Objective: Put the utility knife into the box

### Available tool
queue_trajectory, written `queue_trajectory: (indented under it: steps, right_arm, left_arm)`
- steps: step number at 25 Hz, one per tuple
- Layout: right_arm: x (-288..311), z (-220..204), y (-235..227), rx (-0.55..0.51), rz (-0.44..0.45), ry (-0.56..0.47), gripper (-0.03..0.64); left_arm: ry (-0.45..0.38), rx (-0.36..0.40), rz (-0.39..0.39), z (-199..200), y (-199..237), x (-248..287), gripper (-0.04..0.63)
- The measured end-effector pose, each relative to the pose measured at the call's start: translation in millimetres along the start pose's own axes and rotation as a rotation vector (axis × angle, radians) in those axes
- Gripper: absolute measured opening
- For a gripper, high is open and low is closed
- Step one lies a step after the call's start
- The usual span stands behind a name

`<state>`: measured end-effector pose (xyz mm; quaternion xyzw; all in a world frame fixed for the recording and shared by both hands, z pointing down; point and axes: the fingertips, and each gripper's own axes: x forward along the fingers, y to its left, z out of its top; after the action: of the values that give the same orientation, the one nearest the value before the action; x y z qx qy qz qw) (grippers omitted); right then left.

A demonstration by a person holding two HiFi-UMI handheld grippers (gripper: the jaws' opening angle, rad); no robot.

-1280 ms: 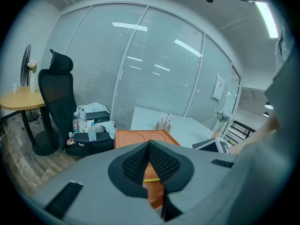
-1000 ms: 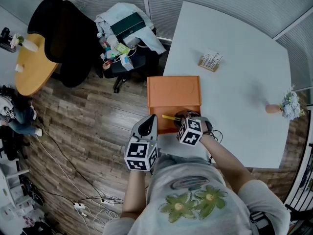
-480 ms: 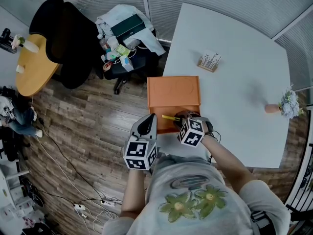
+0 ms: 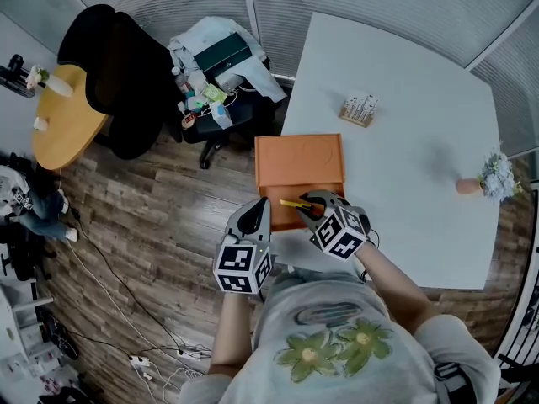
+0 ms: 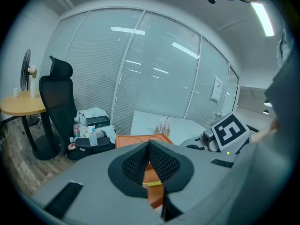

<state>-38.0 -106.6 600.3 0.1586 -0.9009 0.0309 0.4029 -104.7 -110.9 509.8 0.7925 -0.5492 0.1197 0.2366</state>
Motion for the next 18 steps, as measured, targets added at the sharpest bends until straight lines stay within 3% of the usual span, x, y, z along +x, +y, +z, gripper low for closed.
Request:
queue_trajectory:
  steps: [8, 14, 18]
  right_arm:
    - [-47.4, 41.4, -11.7, 0.207, -0.052, -0.245, 0.084]
    - [-77.8, 58.0, -19.9, 0.24, -0.12, -0.34, 0.081]
    - [-93.3, 64.8, -21.7, 0.248, -0.163, -0.384, 0.025]
  left_arm:
    - [-0.018, 0.007, 0.004, 0.7, -8.6, -10.0, 0.002]
    - [-0.036, 0.007, 0.006, 5.2, -12.4, -17.9, 0.002]
    - [-0.047, 0.011, 0.004, 7.0, -15.9, -23.2, 0.002]
